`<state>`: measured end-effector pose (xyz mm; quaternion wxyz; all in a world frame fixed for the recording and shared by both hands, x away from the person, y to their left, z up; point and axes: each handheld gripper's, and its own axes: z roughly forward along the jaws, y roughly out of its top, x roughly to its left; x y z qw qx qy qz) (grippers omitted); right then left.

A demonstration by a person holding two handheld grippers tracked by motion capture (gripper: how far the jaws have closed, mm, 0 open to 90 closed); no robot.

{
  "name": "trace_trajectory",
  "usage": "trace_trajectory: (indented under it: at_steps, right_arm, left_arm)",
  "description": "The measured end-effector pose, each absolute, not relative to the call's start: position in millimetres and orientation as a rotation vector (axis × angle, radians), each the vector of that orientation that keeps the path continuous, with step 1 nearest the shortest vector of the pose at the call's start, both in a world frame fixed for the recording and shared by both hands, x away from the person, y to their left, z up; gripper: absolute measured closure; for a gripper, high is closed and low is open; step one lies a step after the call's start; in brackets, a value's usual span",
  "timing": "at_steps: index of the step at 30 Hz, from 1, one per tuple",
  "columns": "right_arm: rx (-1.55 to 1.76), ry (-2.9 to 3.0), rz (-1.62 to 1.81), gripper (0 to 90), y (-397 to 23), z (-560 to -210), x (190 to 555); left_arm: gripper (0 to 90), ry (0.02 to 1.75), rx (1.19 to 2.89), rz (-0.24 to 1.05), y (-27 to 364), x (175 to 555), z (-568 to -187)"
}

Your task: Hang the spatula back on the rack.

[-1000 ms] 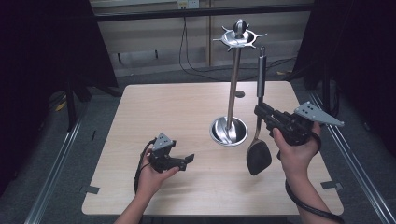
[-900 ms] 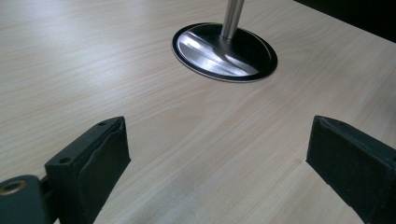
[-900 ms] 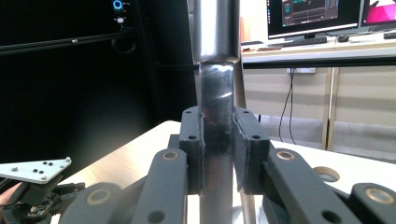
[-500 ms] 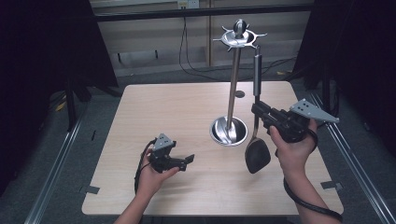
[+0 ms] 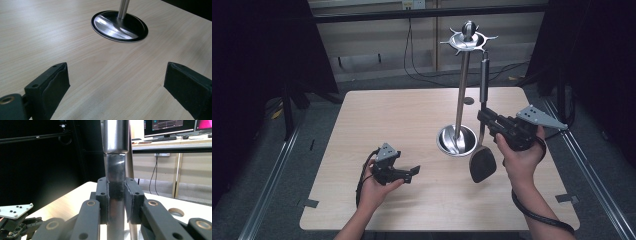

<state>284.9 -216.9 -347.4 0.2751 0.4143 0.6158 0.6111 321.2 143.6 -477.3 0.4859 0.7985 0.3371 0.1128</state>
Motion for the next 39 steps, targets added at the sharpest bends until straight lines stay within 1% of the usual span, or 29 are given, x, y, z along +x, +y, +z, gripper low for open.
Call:
trace_trajectory:
  at_steps: [15,32,39]
  right_arm:
    - [1.111,1.673,1.62,75.7,-209,-350,301]
    - [1.121,1.695,1.644,75.3,-206,-352,312]
    - [1.141,1.687,1.627,68.7,-207,-352,315]
  left_arm:
    - [6.0,0.819,1.948,0.278,146,321,-477]
    - [6.3,0.819,1.95,0.277,147,321,-477]
    - [6.3,0.818,1.946,0.273,147,321,-477]
